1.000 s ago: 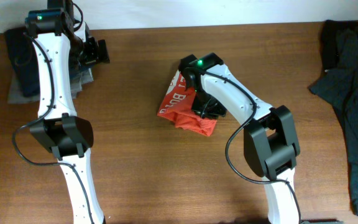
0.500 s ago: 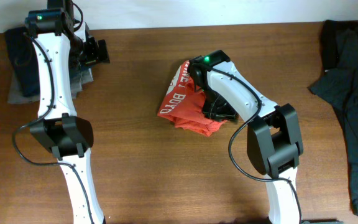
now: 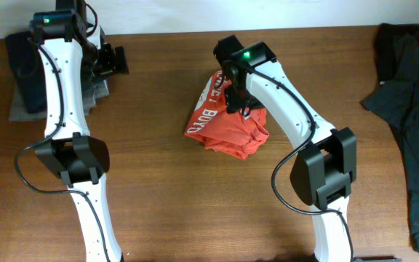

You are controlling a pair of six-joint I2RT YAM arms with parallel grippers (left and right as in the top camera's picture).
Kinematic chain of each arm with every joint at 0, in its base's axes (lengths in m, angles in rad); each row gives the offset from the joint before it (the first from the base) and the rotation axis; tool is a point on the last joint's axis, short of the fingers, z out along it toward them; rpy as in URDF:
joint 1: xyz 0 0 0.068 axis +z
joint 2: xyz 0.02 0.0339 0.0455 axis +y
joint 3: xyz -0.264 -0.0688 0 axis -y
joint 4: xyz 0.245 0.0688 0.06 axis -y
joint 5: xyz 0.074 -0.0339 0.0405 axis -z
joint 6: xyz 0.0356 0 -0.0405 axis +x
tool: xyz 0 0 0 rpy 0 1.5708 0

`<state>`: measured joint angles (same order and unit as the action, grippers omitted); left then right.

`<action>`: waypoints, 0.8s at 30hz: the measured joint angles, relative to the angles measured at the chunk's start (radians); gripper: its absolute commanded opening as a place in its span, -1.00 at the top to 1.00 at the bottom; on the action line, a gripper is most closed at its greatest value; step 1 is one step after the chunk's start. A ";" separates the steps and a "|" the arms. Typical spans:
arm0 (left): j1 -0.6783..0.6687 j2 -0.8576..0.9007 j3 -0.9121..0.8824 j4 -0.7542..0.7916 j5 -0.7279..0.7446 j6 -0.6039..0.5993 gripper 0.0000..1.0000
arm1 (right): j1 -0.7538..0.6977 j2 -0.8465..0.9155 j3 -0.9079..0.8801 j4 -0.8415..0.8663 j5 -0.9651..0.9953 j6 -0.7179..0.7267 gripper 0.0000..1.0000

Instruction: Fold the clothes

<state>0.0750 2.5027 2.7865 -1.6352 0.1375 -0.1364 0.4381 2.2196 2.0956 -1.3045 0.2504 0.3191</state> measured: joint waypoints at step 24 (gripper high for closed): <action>-0.011 0.000 0.000 -0.021 0.000 0.000 -0.98 | -0.071 0.047 -0.028 0.021 -0.261 -0.401 -0.24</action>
<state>0.0639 2.5027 2.7865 -1.6562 0.1375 -0.1364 0.3676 2.2662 2.0678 -1.2831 -0.0101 -0.0822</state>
